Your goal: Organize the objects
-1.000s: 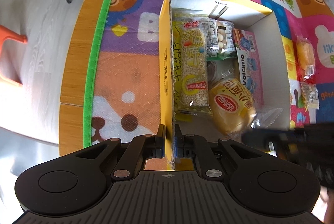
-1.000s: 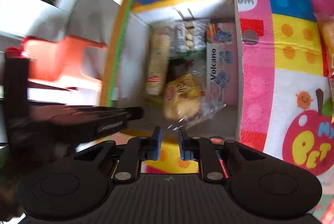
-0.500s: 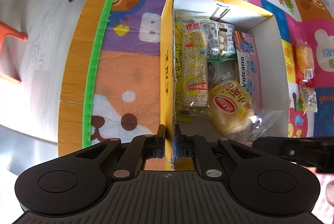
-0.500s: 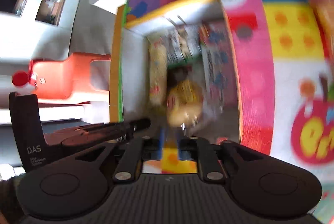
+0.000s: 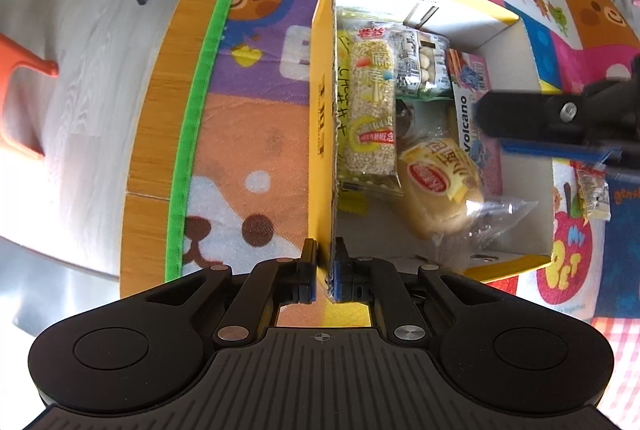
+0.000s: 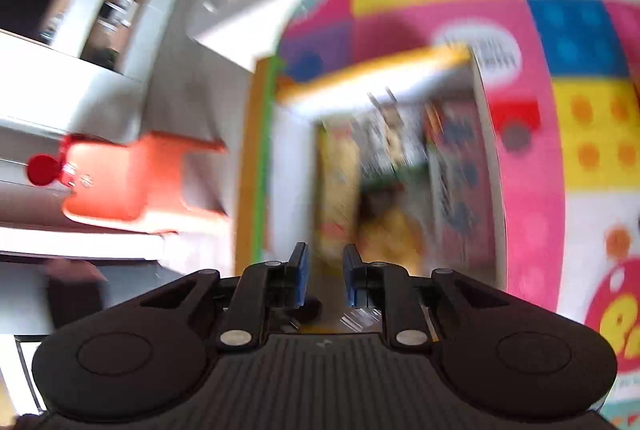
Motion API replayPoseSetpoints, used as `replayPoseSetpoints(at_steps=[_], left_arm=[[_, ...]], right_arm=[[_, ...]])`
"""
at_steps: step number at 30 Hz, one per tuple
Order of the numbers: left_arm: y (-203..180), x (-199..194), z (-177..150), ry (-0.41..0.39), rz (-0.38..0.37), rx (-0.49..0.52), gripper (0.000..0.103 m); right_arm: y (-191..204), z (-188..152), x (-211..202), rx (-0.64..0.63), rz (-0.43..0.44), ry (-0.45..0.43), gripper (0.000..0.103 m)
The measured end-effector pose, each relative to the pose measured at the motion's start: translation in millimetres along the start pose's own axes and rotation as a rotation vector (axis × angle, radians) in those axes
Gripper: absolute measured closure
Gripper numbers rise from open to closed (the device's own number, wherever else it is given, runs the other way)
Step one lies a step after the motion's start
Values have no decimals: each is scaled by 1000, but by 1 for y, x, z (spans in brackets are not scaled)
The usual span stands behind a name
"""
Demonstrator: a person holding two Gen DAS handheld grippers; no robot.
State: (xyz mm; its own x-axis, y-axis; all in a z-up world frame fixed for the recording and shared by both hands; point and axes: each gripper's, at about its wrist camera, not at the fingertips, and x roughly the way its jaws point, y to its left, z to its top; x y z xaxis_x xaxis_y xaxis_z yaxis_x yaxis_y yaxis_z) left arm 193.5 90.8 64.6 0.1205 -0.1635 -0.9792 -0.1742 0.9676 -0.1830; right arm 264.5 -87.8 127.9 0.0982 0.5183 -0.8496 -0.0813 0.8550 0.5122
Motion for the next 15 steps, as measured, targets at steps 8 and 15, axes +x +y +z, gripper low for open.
replayPoseSetpoints(at_steps=[8, 15], left_arm=[[1, -1, 0, -3, -4, 10, 94], [-6, 0, 0, -7, 24, 72, 95]], right_arm=[[-59, -19, -45, -8, -150, -60, 84], [-156, -9, -93, -95, -485, -176, 37]])
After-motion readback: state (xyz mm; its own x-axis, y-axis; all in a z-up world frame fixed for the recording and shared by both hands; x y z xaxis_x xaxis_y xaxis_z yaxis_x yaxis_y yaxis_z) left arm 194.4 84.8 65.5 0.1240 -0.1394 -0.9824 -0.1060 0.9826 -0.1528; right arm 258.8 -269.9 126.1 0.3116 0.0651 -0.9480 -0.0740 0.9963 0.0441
